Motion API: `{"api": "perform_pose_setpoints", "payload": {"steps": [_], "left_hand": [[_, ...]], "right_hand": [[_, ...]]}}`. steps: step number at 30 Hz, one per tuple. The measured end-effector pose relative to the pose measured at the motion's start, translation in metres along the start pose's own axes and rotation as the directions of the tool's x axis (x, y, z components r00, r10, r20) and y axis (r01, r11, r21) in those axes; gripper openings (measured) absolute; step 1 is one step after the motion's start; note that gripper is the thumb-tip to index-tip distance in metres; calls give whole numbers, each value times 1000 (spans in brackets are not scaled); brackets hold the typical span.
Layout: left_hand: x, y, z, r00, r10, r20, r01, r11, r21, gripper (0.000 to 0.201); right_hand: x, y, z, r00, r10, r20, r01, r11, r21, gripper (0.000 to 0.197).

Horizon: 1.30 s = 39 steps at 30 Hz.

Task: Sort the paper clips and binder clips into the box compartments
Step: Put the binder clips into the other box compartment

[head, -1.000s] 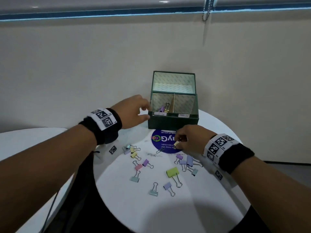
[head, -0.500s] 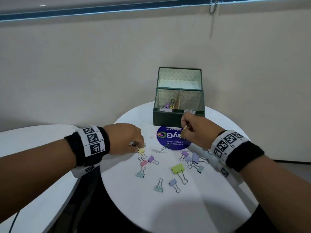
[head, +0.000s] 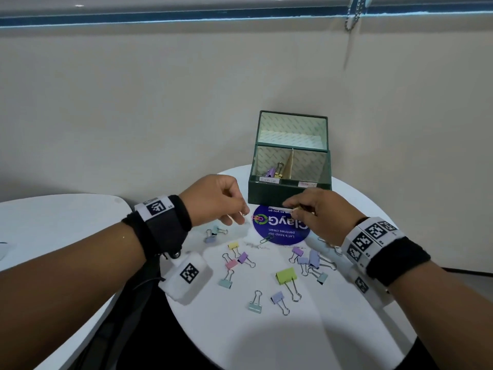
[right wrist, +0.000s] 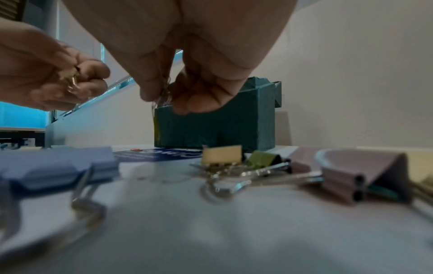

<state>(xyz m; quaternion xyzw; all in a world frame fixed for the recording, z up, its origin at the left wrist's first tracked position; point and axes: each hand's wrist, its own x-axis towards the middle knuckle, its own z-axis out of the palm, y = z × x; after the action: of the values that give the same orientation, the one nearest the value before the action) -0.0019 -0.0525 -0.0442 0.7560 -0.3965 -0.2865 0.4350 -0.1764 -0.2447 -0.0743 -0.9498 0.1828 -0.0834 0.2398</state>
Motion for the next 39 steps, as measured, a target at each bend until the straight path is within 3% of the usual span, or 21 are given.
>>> {"api": "perform_pose_setpoints", "payload": {"steps": [5, 10, 12, 14, 16, 18, 19, 21, 24, 31, 33, 36, 39], "left_hand": [[5, 4, 3, 976, -175, 130, 196, 966, -167, 32], [12, 9, 19, 952, -246, 183, 282, 936, -210, 18], [17, 12, 24, 954, -222, 199, 246, 964, -103, 9], [19, 15, 22, 964, -168, 208, 132, 975, 179, 5], [15, 19, 15, 968, -101, 228, -42, 836, 547, 5], [8, 19, 7, 957, -103, 273, -161, 592, 790, 9], [5, 18, 4, 947, -126, 294, -194, 503, 842, 15], [1, 14, -2, 924, -170, 342, -237, 447, 863, 29], [-3, 6, -5, 908, -161, 386, -287, 430, 856, 37], [-1, -4, -3, 919, -63, 390, -330, 417, 847, 20], [10, 3, -9, 933, 4, 359, -318, 474, 821, 19], [35, 21, -17, 964, 149, 220, -265, 582, 769, 15], [62, 38, -12, 976, 211, 59, -190, 685, 703, 15]], "right_hand": [[-1, -1, -2, 996, 56, -69, -52, 997, 58, 11], [-3, -3, -2, 996, 46, -71, -38, 993, 113, 13], [-4, -4, -2, 996, 46, -71, -36, 990, 134, 10], [-4, -3, -2, 997, 35, -66, -27, 992, 127, 9], [-4, -2, -1, 999, 27, -20, -25, 995, 93, 15], [-4, -4, 1, 993, 45, 113, -50, 998, 37, 12], [-4, -4, 3, 980, 58, 189, -56, 998, -19, 8], [-3, -5, 6, 945, 91, 313, -62, 993, -102, 8], [-3, -6, 6, 928, 118, 355, -67, 986, -153, 23], [-1, -6, 9, 942, 93, 322, -72, 994, -78, 11], [0, -7, 5, 968, 62, 244, -49, 997, -58, 12], [0, -8, -1, 989, 51, 139, -45, 998, -50, 9], [-2, -8, 1, 952, 121, 280, -102, 991, -80, 19]]}}
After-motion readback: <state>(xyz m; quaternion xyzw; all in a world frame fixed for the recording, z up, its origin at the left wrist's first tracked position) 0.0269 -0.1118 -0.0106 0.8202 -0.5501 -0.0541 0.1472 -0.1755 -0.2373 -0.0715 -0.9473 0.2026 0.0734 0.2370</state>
